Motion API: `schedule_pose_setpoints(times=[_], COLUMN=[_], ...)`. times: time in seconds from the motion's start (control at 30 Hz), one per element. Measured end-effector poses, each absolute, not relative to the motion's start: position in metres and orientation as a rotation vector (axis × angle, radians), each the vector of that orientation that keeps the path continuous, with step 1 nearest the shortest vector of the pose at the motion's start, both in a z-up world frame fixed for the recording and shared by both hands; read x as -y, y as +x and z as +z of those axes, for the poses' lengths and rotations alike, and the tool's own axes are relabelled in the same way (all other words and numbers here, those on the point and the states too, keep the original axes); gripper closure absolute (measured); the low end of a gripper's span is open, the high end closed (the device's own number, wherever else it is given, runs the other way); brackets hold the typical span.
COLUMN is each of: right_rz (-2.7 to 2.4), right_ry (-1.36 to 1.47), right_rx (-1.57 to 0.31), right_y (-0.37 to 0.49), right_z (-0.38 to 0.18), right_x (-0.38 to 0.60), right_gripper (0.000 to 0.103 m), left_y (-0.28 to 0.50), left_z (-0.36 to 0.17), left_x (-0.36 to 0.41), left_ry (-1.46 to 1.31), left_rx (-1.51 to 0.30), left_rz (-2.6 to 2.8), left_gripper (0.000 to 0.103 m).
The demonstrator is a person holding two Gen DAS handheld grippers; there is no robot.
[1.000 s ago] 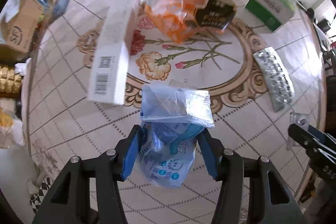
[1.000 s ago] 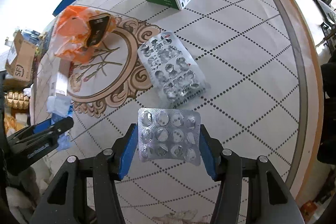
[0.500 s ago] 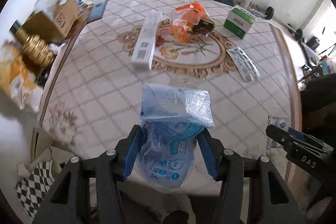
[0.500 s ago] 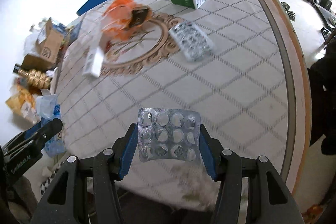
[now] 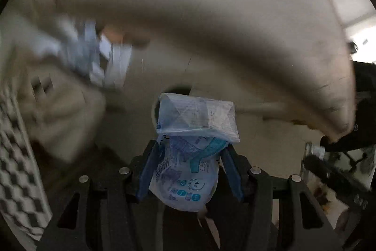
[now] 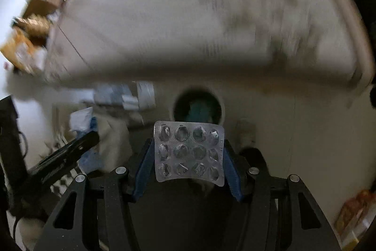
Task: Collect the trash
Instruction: 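Carry the wrapper and blister pack over the trash bin with both tools, then open both tools to drop the wrapper and blister pack into the bin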
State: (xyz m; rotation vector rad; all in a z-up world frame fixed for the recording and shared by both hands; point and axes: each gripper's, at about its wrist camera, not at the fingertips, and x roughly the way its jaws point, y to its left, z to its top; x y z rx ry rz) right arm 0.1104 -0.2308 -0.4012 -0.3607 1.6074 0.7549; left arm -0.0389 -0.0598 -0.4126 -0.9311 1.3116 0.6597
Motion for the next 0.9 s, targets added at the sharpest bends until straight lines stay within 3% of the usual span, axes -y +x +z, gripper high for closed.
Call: schedule_pose_setpoints(times=[0.2,0.4,0.47,0.57,0.63,0.7,0.73,0.8,0.9], right_rz=[0.692,0.649,0.648,0.678,0.711,0.745,0.756,0.763,0.765], right_ry=[-0.355,-0.298,-0.288,-0.297,-0.300,-0.294,-0.300,-0.338,-0.397], right_rx=[-1.717,-1.766,-1.781,-1.800,-1.810,-1.824,-1.826,-1.800,-1.742], right_y=[0.095,0.114,0.121,0.128,0.131,0.130,0.131,0.130,0.127], right_z=[-0.550,-0.679,-0.713,-0.758,-0.782,-0.799,-0.805,-0.811,-0.807], right_x=[0.239,0.225,0.218,0.204,0.194,0.184,0.182,0.177,0.174], right_gripper=[0.045,0.045,0.045,0.041,0.034,0.029,0.027,0.002,0.000], left_y=[-0.052,-0.035,-0.032,-0.028,-0.028,-0.028,-0.029,-0.032,-0.042], left_z=[-0.569,-0.692,-0.712,-0.737,-0.745,-0.747,-0.745,-0.739,-0.724], left_x=[0.042,0.013,0.009,0.005,0.002,0.002,0.002,0.004,0.008], left_ry=[-1.131,-1.275,-1.293,-1.311,-1.306,-1.255,-1.217,-1.146,-1.033], left_rx=[-1.354,-1.330,-1.324,-1.308,-1.307,-1.323,-1.329,-1.339,-1.345], left_rz=[0.632,0.543,0.526,0.527,0.555,0.601,0.628,0.686,0.779], left_gripper=[0.052,0.051,0.049,0.024,0.022,0.000,0.000,0.000,0.000])
